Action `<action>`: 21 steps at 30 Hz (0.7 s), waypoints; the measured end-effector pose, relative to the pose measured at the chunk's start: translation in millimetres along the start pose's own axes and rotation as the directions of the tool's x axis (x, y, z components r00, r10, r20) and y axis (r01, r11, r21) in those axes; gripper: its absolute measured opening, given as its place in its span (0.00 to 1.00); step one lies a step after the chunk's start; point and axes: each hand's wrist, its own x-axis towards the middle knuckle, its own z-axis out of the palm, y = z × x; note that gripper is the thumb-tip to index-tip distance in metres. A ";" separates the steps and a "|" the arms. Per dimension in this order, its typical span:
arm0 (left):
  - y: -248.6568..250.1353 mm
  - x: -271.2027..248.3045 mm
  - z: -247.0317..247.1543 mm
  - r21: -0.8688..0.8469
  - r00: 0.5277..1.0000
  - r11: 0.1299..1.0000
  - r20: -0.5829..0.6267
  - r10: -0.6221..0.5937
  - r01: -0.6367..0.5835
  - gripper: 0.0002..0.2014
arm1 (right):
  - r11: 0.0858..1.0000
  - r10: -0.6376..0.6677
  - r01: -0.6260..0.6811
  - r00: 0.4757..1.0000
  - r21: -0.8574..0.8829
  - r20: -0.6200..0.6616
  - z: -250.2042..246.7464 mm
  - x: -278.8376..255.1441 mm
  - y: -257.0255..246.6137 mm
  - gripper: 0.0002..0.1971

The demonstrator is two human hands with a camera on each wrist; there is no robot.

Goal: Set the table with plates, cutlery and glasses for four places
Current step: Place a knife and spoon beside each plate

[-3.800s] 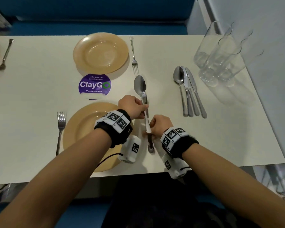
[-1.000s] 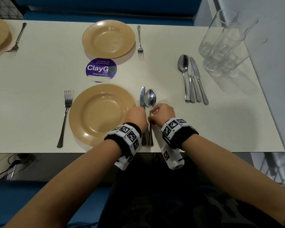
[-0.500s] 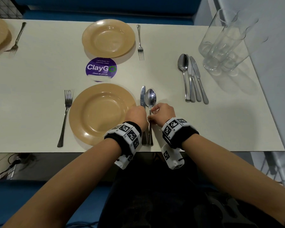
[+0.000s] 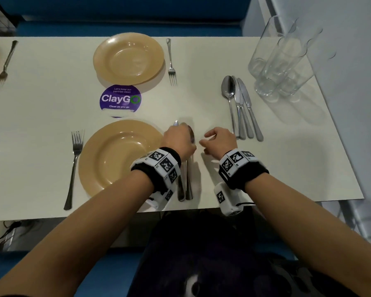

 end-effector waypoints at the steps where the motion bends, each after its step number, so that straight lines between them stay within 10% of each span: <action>1: 9.1 7.9 -2.4 -0.071 1.000 0.997 -0.012 0.007 -0.008 0.17 | 1.000 0.004 -0.005 0.999 -0.014 -0.033 -11.8 8.5 0.9 0.11; 9: 87.2 95.0 4.7 -0.168 0.997 0.986 0.070 0.022 -0.010 0.20 | 0.985 0.064 -0.101 0.965 -0.137 -0.253 -96.9 79.1 15.6 0.13; 21: 110.2 145.8 23.8 -0.167 0.974 0.968 0.161 -0.162 0.189 0.17 | 0.893 0.133 -0.146 0.989 -0.427 -0.062 -111.3 116.7 24.9 0.16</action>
